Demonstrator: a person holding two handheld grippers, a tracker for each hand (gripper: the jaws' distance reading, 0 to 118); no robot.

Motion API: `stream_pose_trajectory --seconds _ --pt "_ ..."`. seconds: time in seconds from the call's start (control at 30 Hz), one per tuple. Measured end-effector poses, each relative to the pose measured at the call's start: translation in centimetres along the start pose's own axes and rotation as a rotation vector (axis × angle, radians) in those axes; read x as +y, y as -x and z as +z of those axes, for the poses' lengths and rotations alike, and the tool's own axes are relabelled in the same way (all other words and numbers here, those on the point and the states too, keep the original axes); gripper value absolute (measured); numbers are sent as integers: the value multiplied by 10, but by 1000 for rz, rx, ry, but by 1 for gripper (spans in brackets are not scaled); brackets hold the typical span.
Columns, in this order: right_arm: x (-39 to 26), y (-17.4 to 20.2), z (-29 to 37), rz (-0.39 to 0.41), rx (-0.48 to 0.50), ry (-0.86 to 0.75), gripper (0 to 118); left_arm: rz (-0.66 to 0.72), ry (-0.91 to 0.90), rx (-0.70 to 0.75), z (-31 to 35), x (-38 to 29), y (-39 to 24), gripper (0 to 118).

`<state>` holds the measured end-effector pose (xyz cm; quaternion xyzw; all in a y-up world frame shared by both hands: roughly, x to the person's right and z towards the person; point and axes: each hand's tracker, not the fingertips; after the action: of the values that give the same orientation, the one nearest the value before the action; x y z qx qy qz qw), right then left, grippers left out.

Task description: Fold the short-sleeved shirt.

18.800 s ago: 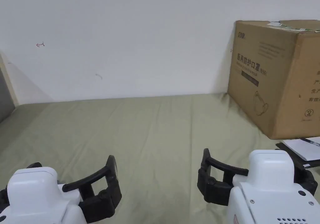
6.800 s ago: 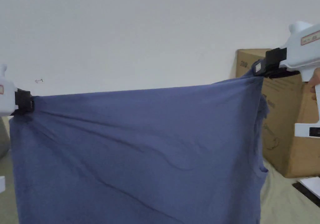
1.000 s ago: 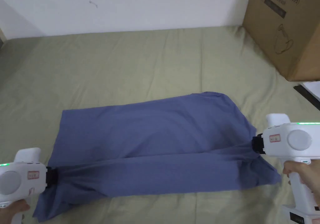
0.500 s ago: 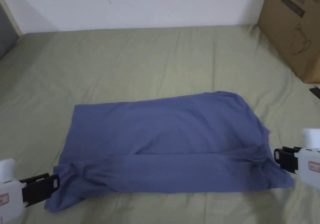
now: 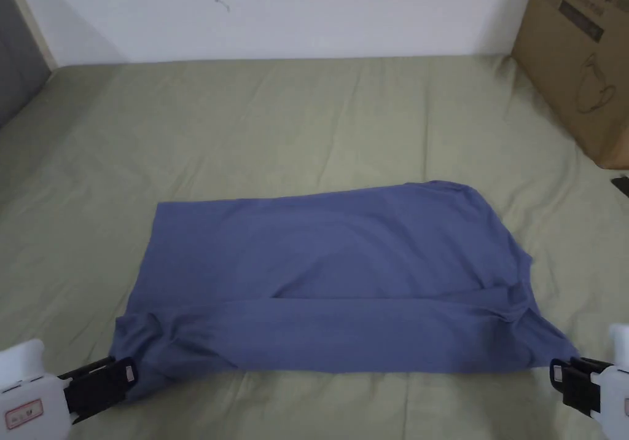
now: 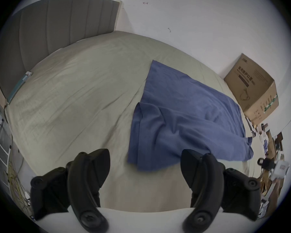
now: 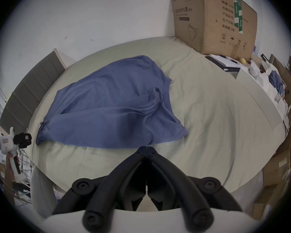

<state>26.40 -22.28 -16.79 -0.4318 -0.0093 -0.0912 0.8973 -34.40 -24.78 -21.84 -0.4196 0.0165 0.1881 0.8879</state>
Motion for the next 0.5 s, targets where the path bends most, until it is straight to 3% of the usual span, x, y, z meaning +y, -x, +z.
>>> stream_pose_trajectory --seconds 0.07,0.1,0.17,0.2,0.3,0.33,0.37,0.4,0.43,0.5 --pt "-4 -4 1 -14 -12 -5 0 39 50 -2 -15 -1 -4 89" --pt "-4 -6 2 -20 -14 0 0 42 100 -7 -24 -4 -4 74" --pt "-6 -8 4 -34 -10 0 0 41 134 75 -34 -14 -9 30" --pt "-6 -8 3 -40 -8 3 0 -34 83 203 -30 -18 -13 23" --pt "-3 -10 -1 -49 -5 -1 4 88 94 35 -21 -6 -5 5" --pt "-1 -10 -4 -53 -6 -2 25 128 89 2 -21 -3 -3 5" --pt "2 -12 -9 -60 -12 -3 60 138 115 -3 -20 0 -2 5" --pt "8 -13 -14 -63 -28 9 102 117 114 4 -19 2 -5 4" --pt "12 -14 -18 -65 -52 27 114 68 115 10 -17 2 -8 4" --pt "20 -21 -31 -76 -39 6 113 -2 122 36 -13 2 -17 4"
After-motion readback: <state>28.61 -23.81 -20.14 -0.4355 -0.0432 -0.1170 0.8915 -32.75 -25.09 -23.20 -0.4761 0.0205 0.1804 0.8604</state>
